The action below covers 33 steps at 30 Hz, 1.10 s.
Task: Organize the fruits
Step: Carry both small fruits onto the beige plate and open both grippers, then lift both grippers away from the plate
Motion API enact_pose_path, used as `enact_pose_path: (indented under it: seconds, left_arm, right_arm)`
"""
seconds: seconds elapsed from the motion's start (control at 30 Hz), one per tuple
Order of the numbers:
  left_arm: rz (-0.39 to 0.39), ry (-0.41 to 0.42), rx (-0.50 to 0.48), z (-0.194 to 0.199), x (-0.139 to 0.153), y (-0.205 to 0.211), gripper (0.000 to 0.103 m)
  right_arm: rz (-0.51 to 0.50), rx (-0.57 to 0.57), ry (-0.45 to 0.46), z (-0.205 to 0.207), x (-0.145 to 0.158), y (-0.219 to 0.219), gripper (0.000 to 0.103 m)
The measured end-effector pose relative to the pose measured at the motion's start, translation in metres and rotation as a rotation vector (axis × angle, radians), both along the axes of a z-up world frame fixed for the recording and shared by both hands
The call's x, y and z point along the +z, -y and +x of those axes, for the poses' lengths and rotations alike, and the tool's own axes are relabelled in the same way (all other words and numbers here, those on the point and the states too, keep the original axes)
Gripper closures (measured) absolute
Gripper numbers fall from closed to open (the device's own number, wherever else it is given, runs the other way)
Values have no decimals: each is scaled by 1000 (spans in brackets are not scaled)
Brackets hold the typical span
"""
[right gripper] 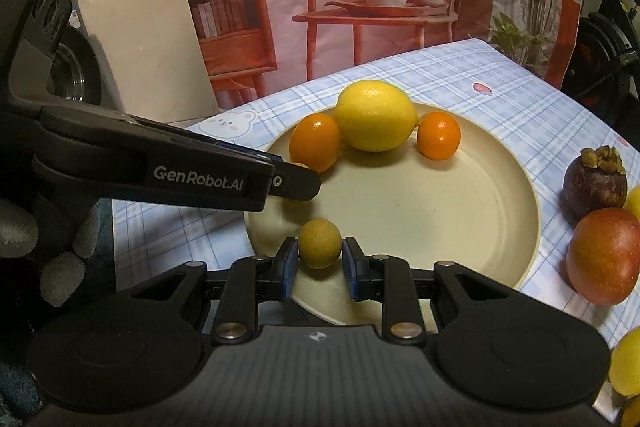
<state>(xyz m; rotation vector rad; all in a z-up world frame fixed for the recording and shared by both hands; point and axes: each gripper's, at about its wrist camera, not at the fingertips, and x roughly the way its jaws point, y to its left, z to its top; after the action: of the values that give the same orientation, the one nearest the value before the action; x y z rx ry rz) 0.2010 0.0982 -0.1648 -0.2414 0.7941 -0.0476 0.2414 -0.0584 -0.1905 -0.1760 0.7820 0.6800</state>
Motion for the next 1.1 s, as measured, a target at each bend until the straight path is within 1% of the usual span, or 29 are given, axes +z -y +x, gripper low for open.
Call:
enact_pose_path:
  seconds: [0.17, 0.23, 0.33, 0.63, 0.93, 1.1]
  left_arm:
    - [0, 4, 8, 0, 1, 1, 71]
    - [-1, 10, 13, -1, 2, 1, 68]
    - [-3, 22, 18, -2, 4, 1, 68]
    - [18, 65, -18, -9, 16, 19, 68]
    - [70, 104, -110, -15, 30, 57, 68]
    - [92, 137, -177, -14, 41, 82, 68]
  right_arm:
    - [3, -18, 8, -3, 0, 1, 76]
    - [5, -31, 11, -5, 1, 4, 76]
    - [11, -52, 23, -12, 4, 10, 76]
    - [74, -178, 57, -41, 19, 50, 76]
    - [153, -376, 103, -69, 37, 115, 76]
    - [159, -459, 140, -83, 44, 145, 76]
